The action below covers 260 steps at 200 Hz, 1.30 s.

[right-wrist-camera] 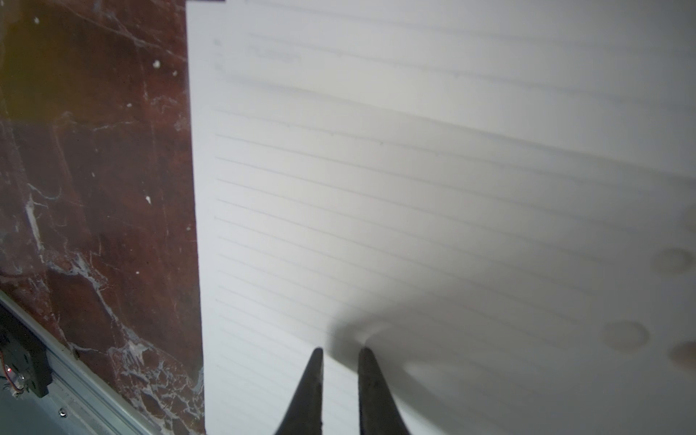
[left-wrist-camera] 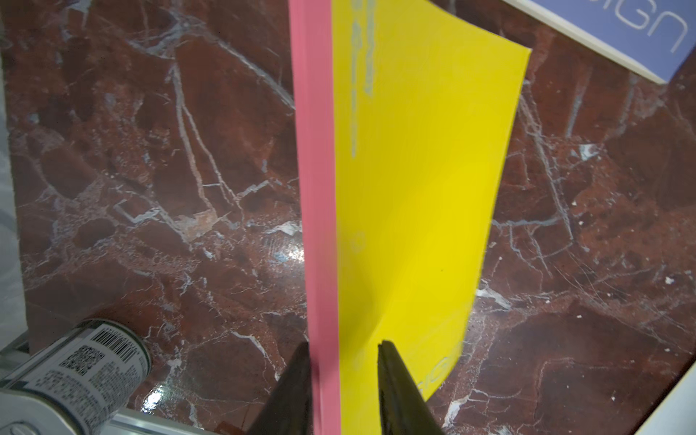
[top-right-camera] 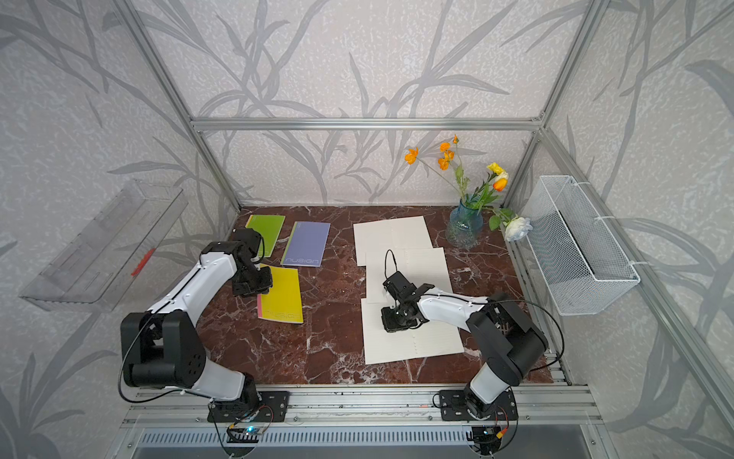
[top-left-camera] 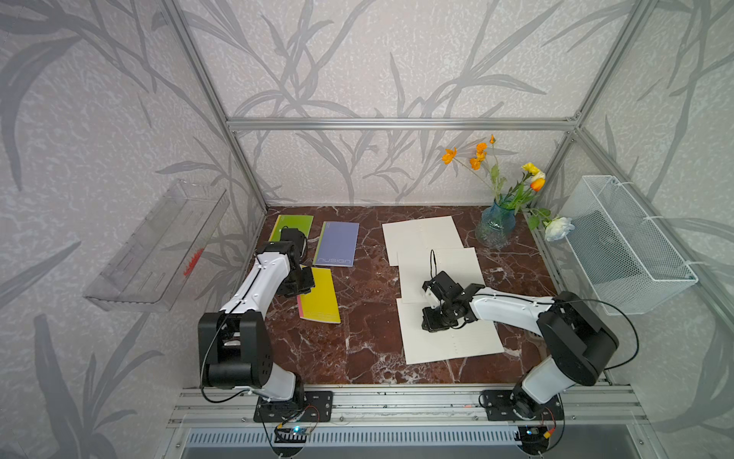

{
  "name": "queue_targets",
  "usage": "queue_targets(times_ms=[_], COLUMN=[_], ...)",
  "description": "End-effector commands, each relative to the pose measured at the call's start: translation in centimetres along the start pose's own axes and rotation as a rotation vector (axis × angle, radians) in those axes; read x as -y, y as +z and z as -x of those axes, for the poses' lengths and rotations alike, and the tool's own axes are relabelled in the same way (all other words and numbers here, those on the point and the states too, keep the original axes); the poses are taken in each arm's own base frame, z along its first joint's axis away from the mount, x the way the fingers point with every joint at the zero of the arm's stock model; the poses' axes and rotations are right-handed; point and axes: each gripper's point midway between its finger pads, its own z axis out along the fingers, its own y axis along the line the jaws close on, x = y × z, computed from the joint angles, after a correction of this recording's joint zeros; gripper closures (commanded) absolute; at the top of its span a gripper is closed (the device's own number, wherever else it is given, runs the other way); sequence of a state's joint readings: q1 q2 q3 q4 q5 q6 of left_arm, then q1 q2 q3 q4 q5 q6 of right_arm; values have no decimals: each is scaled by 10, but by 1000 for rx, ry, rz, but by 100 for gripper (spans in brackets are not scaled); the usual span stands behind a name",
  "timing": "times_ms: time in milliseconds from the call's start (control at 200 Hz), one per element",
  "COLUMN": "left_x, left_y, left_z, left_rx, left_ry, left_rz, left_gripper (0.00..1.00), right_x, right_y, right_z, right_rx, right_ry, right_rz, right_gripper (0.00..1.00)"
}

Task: Close the notebook
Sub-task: Place the notebook at the center of the board, then move the notebook to the center of the board.

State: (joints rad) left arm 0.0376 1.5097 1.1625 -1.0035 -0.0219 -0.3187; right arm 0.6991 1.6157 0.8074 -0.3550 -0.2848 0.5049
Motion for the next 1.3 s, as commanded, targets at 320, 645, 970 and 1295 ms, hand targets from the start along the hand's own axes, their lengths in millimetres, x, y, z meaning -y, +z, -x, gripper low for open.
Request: queue_targets(times_ms=[320,645,970,1295], left_x=[15,76,94,99], left_y=[-9,20,40,56], left_z=[0,-20,-28,-34], left_rx=[26,-15,-34,-50], left_ry=[-74,-57,-9,57], left_rz=[-98,-160,-94,-22], left_gripper=[61,52,48,44], right_x=[19,17,21,25], right_y=[20,21,23,23], right_z=[-35,-32,-36,-35], right_rx=[-131,-131,-138,-139], right_ry=[34,22,25,32], right_rz=[-51,-46,-48,-46], right_gripper=[81,81,80,79])
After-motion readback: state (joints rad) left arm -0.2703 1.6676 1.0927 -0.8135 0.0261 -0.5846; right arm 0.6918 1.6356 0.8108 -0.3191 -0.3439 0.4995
